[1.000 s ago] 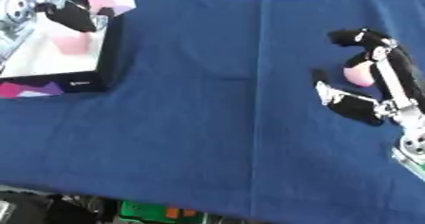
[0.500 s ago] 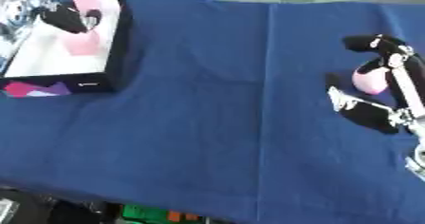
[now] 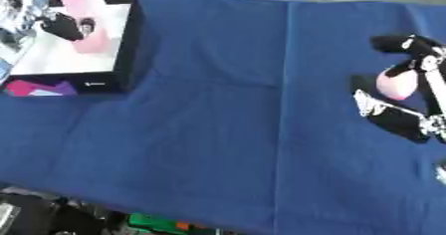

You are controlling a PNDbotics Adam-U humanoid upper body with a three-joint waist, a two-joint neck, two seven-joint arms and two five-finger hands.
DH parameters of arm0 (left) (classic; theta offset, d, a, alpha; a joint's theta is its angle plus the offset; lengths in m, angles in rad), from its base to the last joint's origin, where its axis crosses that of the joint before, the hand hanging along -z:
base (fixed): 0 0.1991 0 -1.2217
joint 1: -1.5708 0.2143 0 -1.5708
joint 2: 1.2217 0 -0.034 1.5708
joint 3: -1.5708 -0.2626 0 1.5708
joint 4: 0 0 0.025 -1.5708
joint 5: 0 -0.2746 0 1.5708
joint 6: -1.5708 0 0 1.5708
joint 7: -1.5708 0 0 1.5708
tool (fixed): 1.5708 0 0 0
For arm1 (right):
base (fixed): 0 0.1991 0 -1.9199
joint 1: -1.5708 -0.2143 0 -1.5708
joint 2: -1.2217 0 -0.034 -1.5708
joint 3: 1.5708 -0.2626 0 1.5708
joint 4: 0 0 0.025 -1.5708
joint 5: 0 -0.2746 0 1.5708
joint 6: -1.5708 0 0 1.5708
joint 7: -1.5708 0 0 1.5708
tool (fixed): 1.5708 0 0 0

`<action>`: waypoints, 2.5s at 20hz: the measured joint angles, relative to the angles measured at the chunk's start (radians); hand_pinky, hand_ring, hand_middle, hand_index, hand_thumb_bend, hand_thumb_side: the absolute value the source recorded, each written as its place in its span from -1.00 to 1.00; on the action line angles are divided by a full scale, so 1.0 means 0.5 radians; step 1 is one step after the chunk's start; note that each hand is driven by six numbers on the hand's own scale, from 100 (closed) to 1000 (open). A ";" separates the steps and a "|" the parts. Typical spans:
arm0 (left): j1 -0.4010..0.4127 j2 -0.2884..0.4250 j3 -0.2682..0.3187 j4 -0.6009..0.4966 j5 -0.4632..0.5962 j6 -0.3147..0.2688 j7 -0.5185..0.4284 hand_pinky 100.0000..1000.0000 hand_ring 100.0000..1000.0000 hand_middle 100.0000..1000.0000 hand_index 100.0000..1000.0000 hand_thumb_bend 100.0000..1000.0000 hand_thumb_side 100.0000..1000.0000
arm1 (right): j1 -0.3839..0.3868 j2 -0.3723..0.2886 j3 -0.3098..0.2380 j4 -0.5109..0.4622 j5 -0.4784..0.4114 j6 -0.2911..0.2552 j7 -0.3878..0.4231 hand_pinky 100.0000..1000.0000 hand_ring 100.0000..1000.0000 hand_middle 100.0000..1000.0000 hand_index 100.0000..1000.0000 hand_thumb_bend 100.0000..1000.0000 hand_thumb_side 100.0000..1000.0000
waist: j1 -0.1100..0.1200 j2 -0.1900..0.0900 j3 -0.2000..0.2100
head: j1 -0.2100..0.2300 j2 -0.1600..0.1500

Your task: Pick up the objects with one hand, pass them to the other hand, and then place them into the box on the other side of the table.

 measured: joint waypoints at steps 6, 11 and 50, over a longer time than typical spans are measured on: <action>0.000 -0.017 0.027 0.102 -0.072 -0.016 0.030 0.55 0.40 0.25 0.24 -0.36 -0.98 | 0.000 0.008 0.000 0.000 0.000 -0.006 -0.007 0.04 0.51 0.33 0.55 -0.71 -1.00 | -0.006 0.013 -0.004 | 0.002 0.012; 0.000 -0.025 0.046 0.149 -0.113 -0.015 0.039 0.67 0.60 0.53 0.55 0.20 -0.32 | 0.001 0.017 0.000 0.000 0.000 -0.005 -0.009 0.04 0.51 0.33 0.55 -0.72 -1.00 | -0.013 0.014 -0.003 | 0.005 0.015; -0.007 -0.030 0.021 -0.493 0.493 0.131 0.171 0.84 0.51 0.47 0.47 -1.00 -0.29 | 0.081 -0.143 -0.274 0.000 0.111 0.785 0.539 0.32 0.67 0.50 0.61 -0.25 -0.92 | 0.033 -0.046 -0.066 | -0.453 0.050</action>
